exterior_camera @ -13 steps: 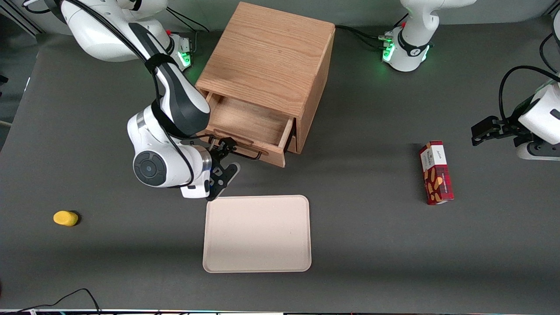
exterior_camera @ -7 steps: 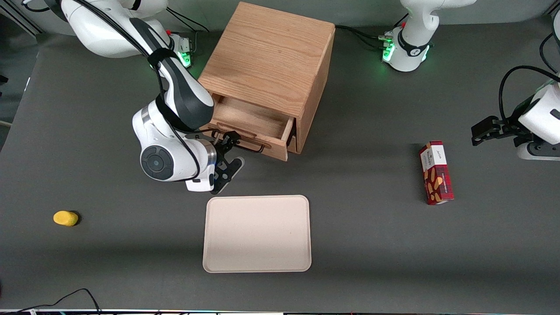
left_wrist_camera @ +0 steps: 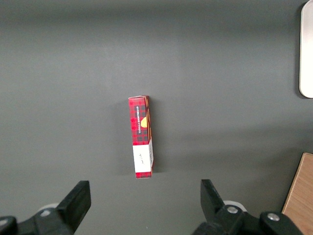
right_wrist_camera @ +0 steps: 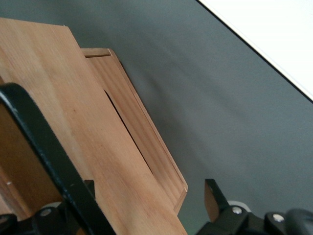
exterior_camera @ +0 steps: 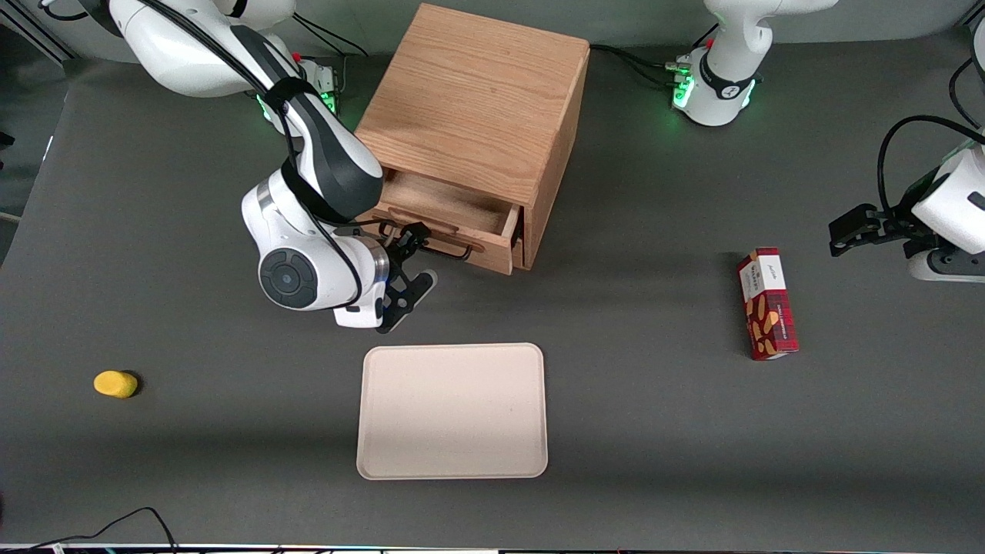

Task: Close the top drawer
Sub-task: 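Keep pushing the drawer front inward with the right gripper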

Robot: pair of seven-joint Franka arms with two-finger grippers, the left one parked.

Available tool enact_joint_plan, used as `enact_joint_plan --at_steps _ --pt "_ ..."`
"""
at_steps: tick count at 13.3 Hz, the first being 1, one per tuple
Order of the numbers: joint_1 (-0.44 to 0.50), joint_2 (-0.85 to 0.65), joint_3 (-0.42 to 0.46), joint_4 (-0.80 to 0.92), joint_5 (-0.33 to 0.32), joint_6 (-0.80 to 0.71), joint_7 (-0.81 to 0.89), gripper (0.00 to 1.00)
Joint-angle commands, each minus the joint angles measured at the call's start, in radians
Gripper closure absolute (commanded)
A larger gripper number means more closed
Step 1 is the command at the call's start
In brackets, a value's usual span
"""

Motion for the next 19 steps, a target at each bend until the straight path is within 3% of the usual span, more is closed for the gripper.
enact_joint_plan --at_steps 1,15,17,19 --pt "-0.008 -0.035 0.037 -0.038 0.028 0.010 0.069 0.00" --pt "-0.040 -0.041 0.083 -0.068 0.031 0.016 0.129 0.00" --pt "-0.039 -0.041 0.083 -0.062 0.014 0.016 0.122 0.00" --pt "-0.039 -0.043 0.100 -0.048 -0.056 0.016 0.109 0.00"
